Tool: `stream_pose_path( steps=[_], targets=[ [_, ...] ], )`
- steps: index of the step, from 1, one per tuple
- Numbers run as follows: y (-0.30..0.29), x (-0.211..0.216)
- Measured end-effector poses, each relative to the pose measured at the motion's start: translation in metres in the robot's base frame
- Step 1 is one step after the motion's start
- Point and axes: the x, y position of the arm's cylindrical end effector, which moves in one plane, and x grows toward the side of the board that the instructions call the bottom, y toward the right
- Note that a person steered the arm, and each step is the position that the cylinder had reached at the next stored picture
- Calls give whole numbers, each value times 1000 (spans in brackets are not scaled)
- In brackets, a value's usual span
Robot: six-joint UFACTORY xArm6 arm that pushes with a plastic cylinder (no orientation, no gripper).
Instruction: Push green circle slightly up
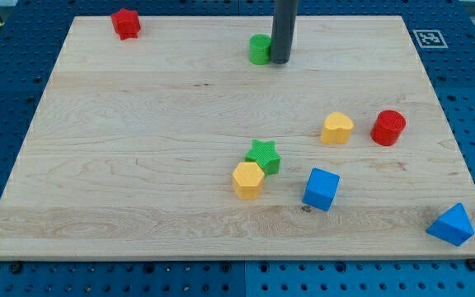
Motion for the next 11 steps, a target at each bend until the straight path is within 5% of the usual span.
stream_pose_path(
  steps=[11],
  targets=[
    [-59, -2]
  ],
)
